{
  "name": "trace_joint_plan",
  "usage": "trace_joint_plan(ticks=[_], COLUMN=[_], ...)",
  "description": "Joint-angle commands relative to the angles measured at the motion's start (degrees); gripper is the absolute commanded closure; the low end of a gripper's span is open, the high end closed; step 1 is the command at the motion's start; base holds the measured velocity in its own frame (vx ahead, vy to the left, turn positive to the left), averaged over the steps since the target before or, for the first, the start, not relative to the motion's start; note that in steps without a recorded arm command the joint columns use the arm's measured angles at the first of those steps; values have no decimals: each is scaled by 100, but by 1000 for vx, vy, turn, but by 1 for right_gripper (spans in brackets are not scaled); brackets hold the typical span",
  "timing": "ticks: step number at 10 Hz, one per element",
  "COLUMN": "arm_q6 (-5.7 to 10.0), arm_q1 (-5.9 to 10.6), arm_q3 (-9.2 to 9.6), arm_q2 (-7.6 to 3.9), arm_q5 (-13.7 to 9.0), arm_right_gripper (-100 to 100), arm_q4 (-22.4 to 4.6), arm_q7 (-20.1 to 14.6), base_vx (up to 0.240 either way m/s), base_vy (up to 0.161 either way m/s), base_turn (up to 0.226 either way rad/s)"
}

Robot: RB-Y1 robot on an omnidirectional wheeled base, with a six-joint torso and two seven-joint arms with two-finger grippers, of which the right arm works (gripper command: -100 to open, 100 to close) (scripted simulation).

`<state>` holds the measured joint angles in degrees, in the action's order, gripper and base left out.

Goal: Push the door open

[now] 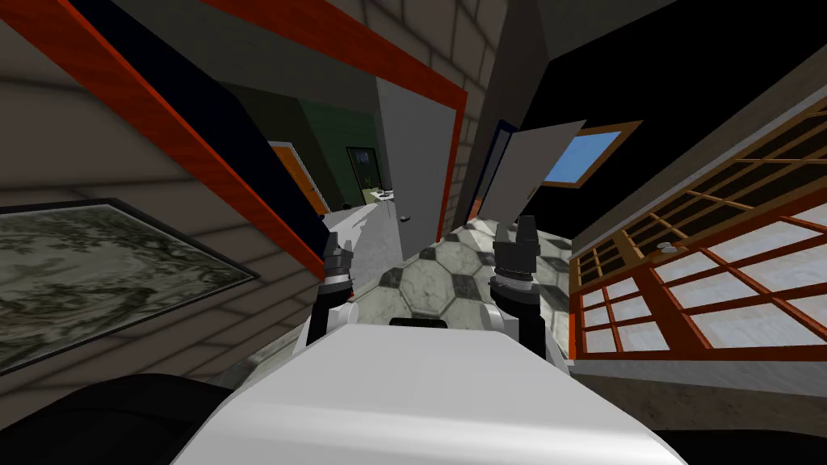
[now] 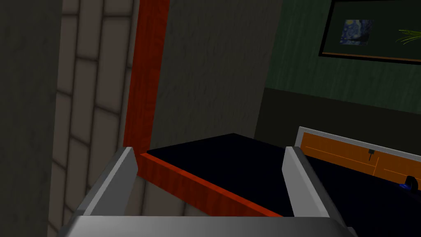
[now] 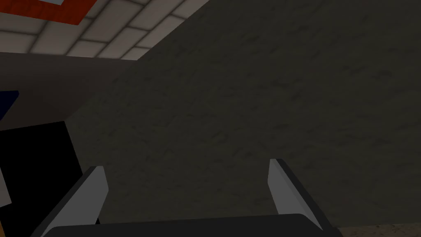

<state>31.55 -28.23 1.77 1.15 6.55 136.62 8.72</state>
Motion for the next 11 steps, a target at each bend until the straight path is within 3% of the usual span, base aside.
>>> trace_joint_plan(ticks=[1,11], arm_q6=[26,188], arm_q1=[68,488], arm_q3=[-5,-34], arm_q2=[-53,-291], arm_q5=[-29,-205], arm_right_gripper=[-100,-100], arm_q4=[-193,-1378], arm_q7=[-19,-134], base_vx=[29,77], base_vy=[2,-13], base_turn=[114,94])
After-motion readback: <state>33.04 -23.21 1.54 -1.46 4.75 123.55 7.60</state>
